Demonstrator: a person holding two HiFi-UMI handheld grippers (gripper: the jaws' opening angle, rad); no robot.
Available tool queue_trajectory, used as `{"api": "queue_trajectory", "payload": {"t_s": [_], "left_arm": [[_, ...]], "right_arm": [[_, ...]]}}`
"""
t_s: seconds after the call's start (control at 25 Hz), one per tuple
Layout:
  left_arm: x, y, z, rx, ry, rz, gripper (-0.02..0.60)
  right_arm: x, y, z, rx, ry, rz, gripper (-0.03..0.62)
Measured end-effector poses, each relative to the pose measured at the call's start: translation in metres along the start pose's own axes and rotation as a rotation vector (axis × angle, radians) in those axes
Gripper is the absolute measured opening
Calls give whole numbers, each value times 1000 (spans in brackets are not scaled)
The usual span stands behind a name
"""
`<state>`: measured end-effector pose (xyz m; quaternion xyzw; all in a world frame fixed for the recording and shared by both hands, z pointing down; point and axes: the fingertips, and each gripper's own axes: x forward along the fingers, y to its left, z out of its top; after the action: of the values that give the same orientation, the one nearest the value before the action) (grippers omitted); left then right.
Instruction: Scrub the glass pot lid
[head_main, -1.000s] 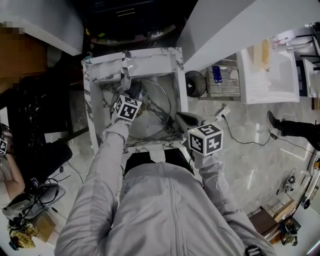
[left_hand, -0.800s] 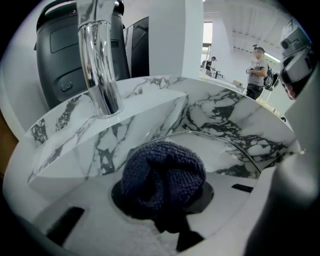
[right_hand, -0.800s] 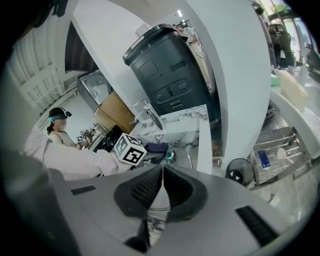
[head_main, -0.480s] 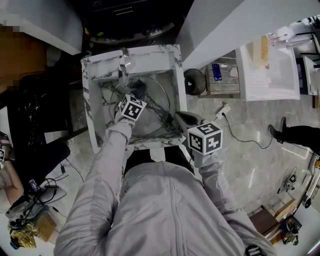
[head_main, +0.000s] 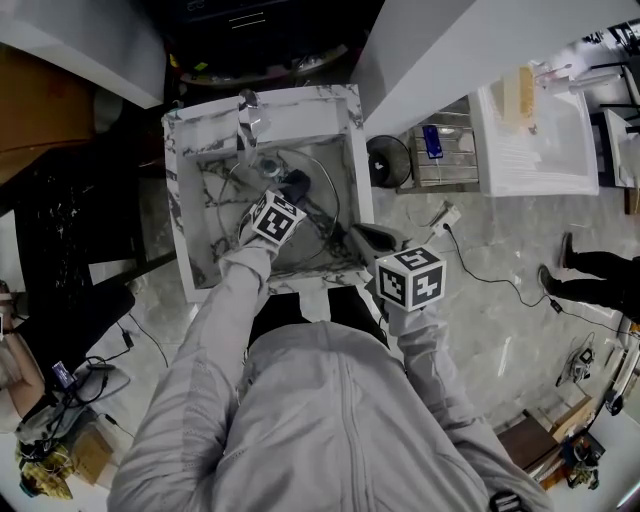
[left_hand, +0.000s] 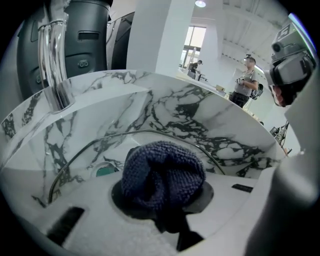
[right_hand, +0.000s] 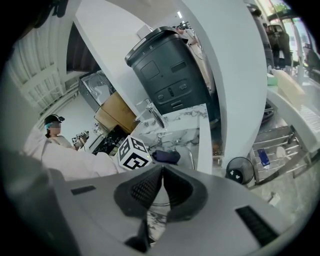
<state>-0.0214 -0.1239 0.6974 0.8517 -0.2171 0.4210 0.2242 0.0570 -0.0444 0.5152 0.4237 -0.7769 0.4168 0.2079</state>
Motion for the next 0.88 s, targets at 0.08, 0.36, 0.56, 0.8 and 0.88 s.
{"api": "queue_trajectory", "payload": {"t_s": [0.08, 0.36, 0.56, 0.8, 0.88], "left_arm": [[2, -12, 0, 6, -1, -32, 89], [2, -39, -8, 74, 35, -122, 89], [-1, -48, -14, 109, 50, -144, 89], [-5, -57, -22, 181, 96, -171, 89], [-7, -61, -27, 205, 114, -191, 89]], "right_arm": [[-1, 2, -1, 1, -2, 1, 34], [-3, 4, -6, 4, -10, 1, 34], [-4, 8, -10, 2, -10, 2, 34], [-4, 10, -11, -1, -10, 5, 34], [-4, 11, -11, -1, -10, 5, 34]]}}
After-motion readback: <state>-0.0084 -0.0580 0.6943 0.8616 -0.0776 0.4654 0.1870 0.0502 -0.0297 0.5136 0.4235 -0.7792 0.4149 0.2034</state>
